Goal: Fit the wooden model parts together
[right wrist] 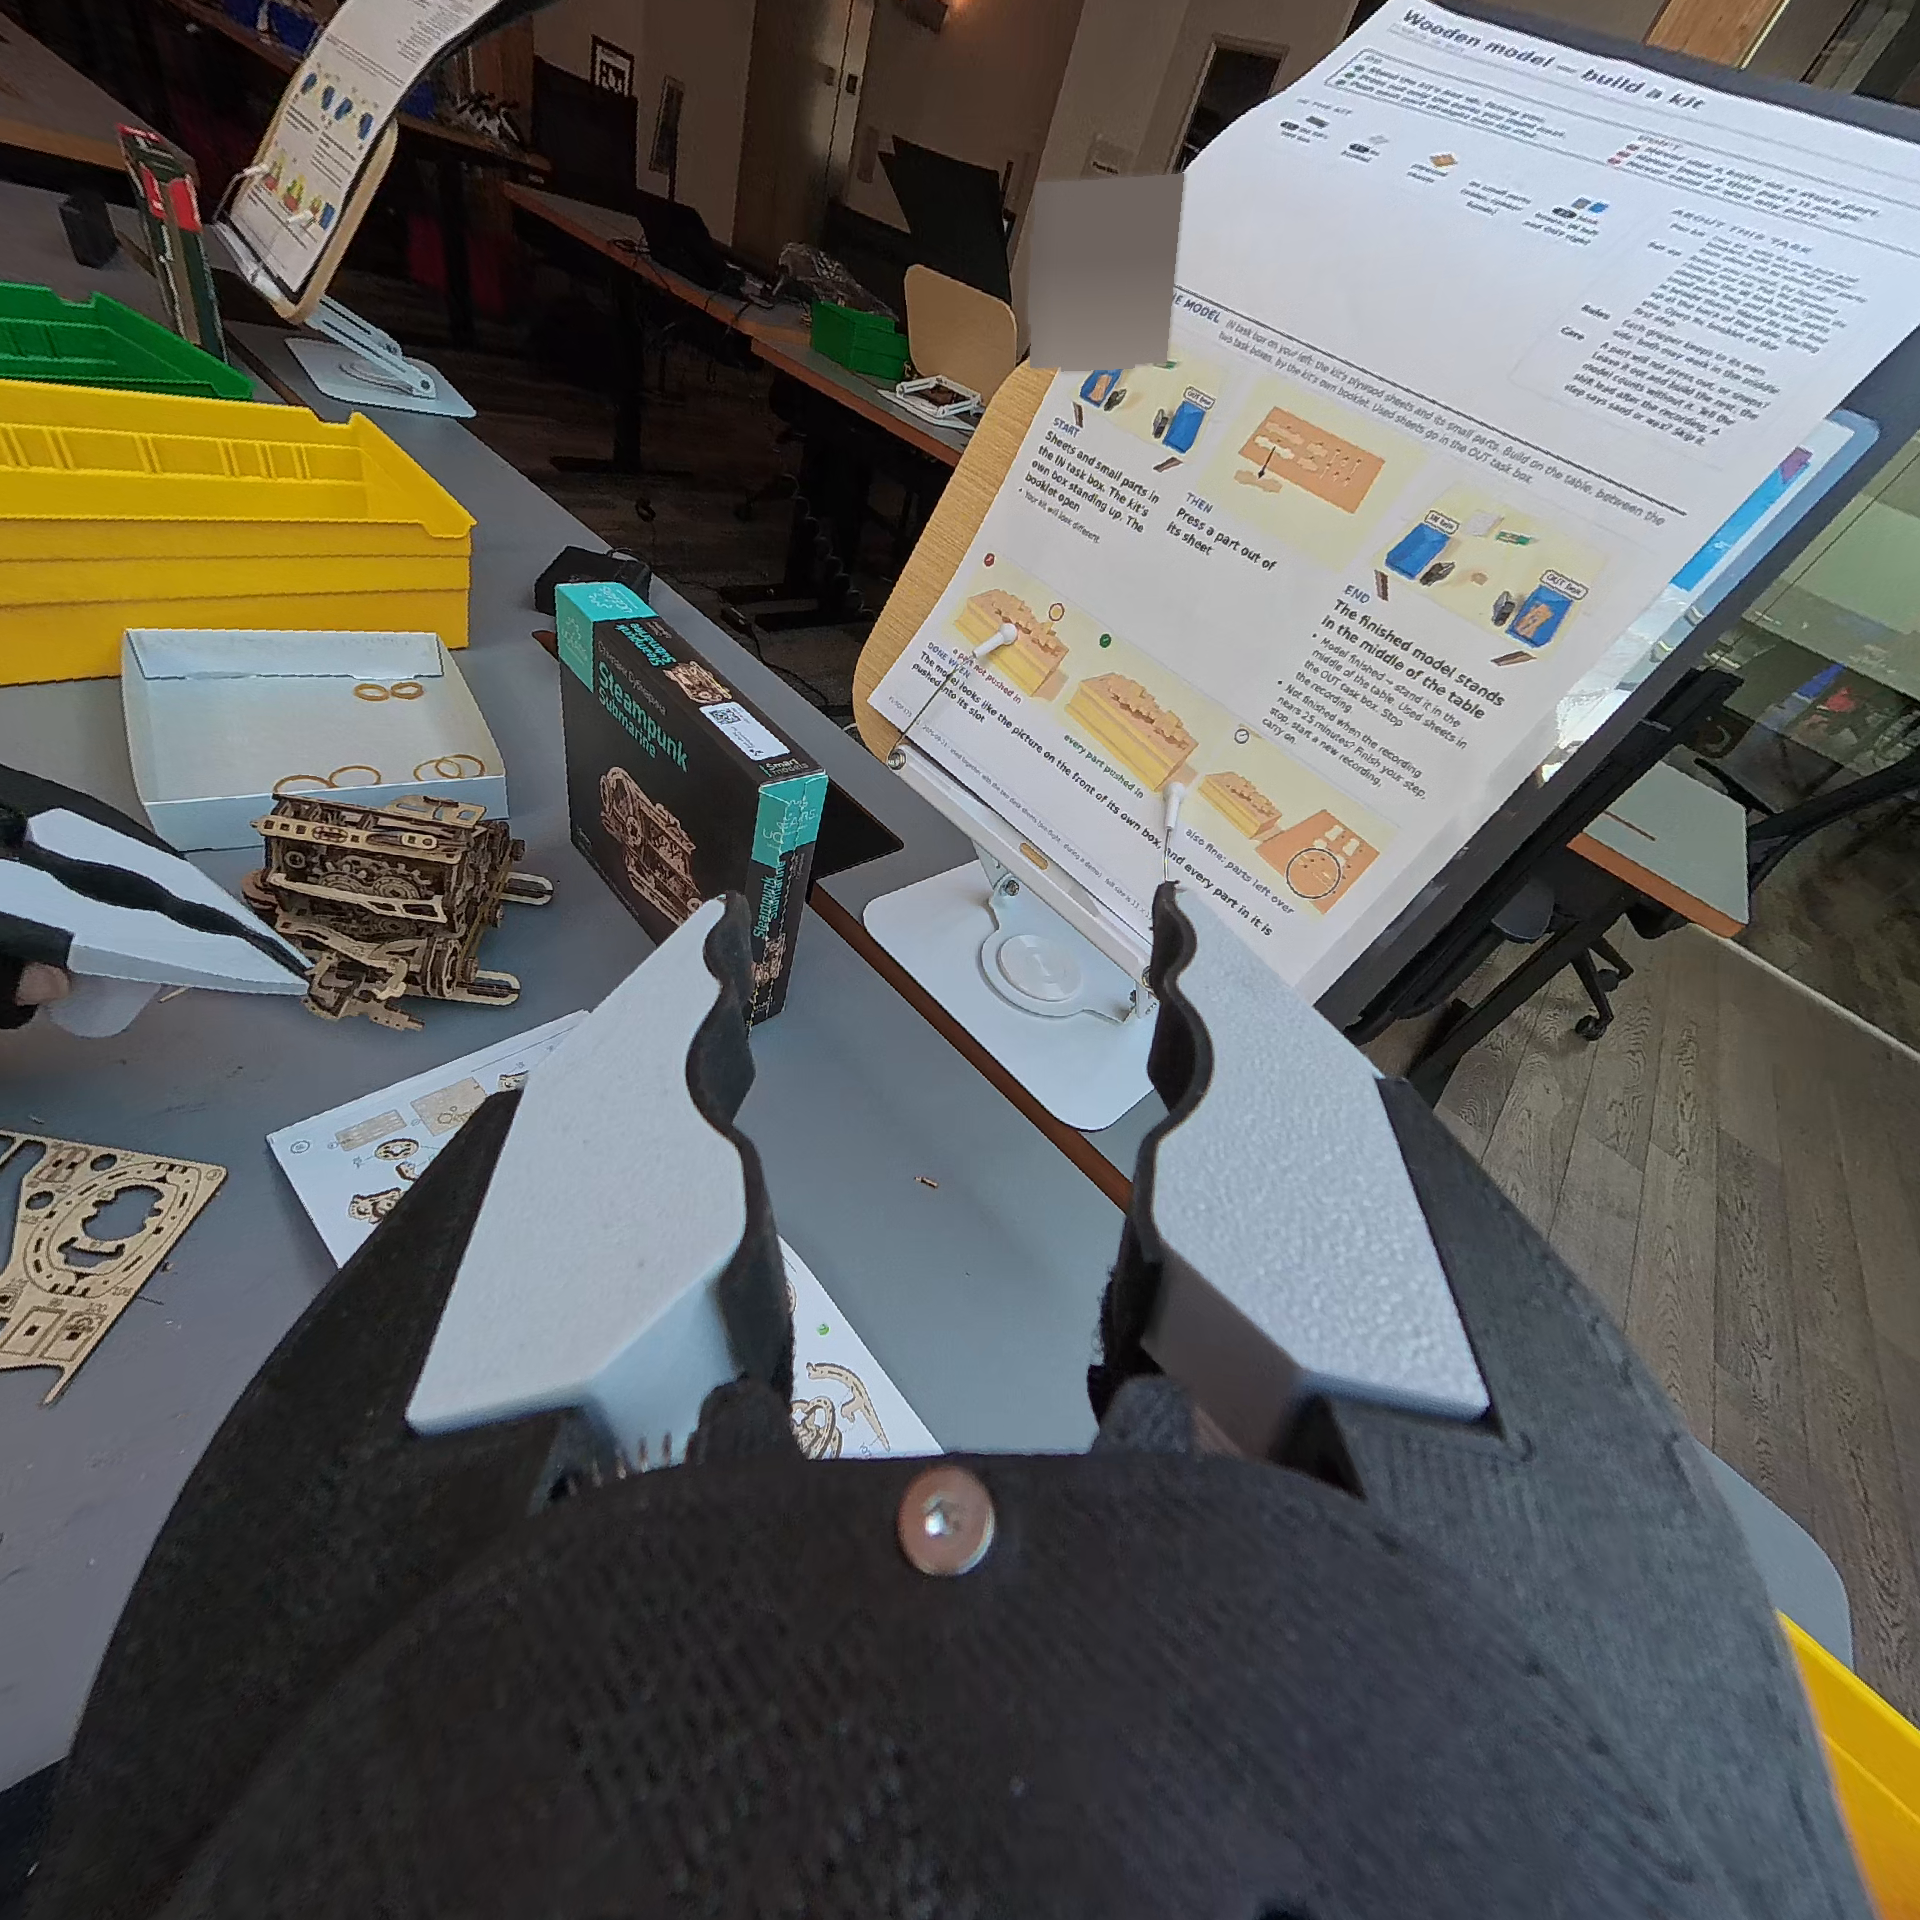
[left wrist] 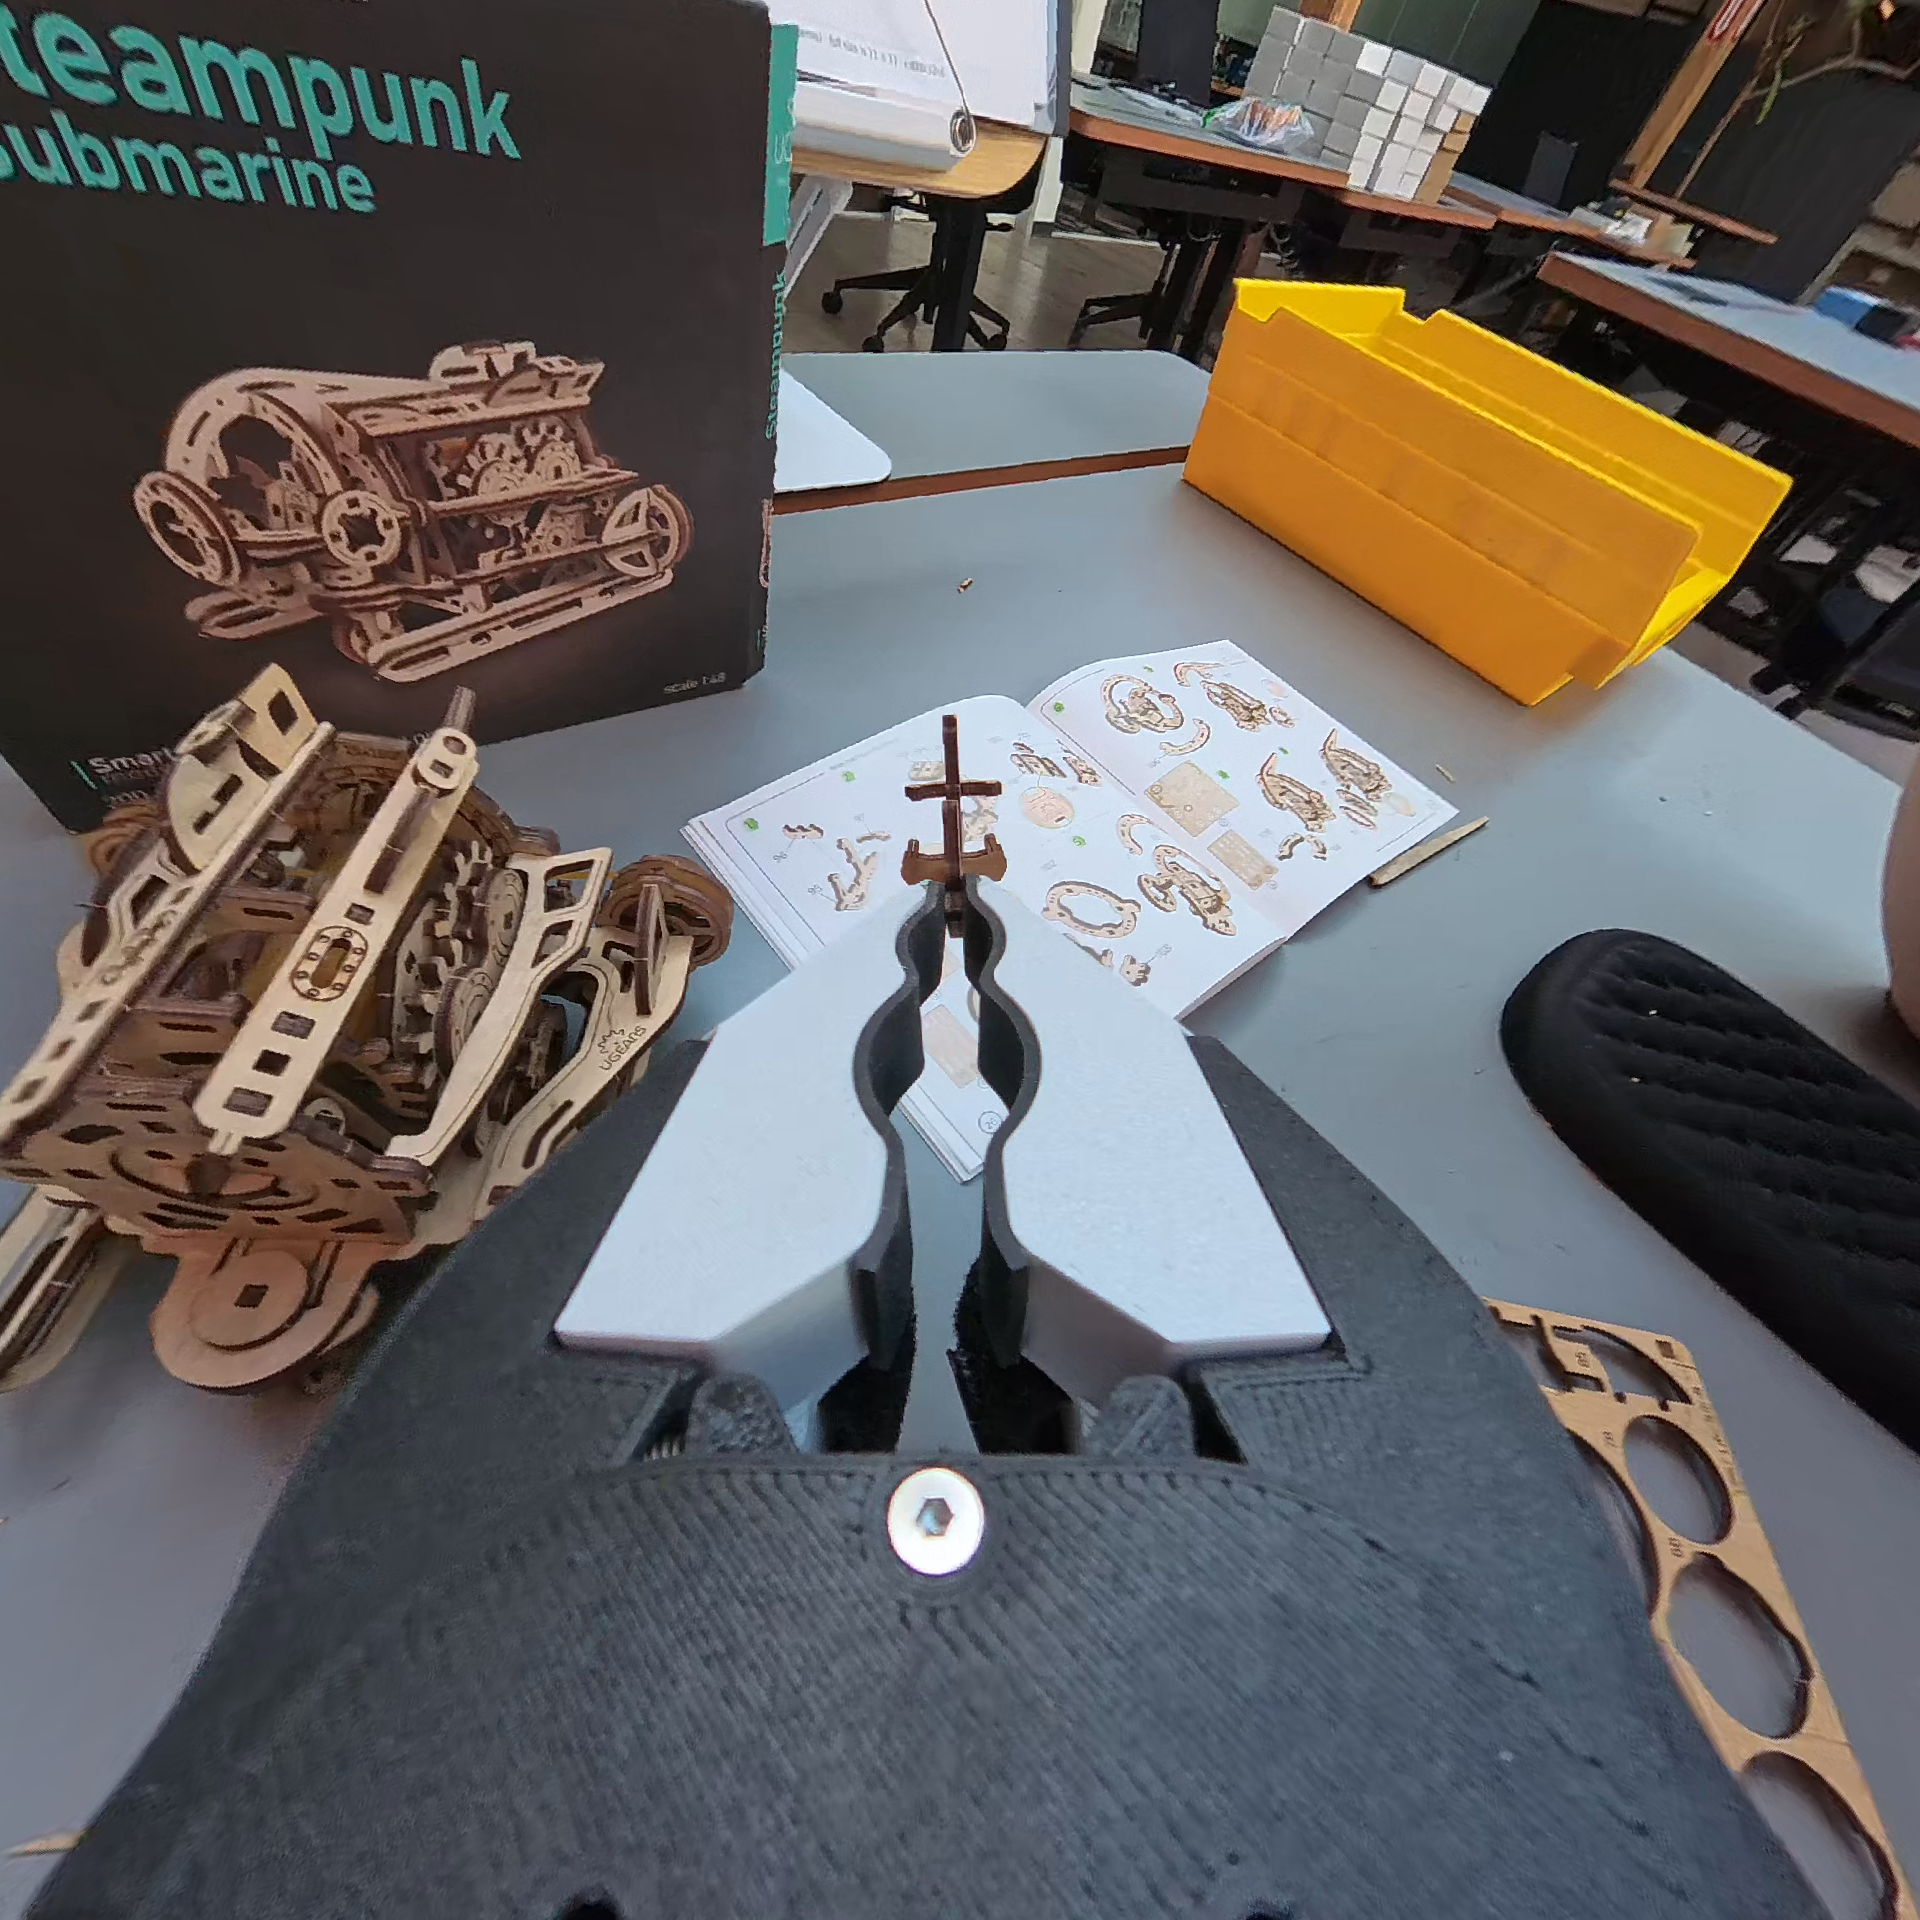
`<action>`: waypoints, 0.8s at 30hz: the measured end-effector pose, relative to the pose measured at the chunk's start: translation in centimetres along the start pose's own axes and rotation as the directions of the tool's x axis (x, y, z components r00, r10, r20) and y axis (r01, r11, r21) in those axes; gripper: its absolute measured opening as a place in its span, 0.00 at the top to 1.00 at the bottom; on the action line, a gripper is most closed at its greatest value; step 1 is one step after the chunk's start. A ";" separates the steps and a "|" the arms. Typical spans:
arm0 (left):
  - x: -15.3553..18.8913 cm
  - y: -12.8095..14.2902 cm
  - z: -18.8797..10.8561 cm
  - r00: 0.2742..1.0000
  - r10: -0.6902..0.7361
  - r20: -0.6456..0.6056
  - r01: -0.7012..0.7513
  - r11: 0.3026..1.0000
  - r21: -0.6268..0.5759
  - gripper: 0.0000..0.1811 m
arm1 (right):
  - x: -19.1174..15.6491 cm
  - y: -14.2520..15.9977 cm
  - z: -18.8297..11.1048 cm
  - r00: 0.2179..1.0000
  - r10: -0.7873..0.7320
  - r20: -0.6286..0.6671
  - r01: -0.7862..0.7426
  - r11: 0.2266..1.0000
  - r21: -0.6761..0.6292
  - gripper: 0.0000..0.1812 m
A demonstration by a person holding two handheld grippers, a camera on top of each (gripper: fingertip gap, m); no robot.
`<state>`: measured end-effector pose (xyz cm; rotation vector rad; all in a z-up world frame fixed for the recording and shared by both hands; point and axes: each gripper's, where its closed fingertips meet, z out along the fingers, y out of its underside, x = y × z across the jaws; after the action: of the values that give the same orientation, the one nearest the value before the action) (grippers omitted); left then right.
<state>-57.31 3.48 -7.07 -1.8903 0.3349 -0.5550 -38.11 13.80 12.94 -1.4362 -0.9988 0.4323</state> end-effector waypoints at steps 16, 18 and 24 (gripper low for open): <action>0.0 0.0 -0.1 0.988 -0.135 -0.071 0.136 0.991 0.008 1.00 | -0.1 0.1 0.1 1.000 -0.001 0.002 0.001 1.000 -0.007 0.58; -0.1 0.0 -0.1 0.991 -0.123 -0.061 0.123 0.992 0.006 1.00 | -0.1 0.1 0.1 1.000 -0.001 0.002 0.001 1.000 -0.007 0.58; -0.2 0.2 0.0 0.994 -0.103 -0.047 0.103 0.995 0.001 1.00 | -0.1 0.1 0.0 1.000 0.002 0.003 -0.002 1.000 -0.008 0.58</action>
<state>-57.49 3.56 -7.27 -1.9013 0.2679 -0.6692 -38.11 13.76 12.81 -1.4437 -1.0031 0.4325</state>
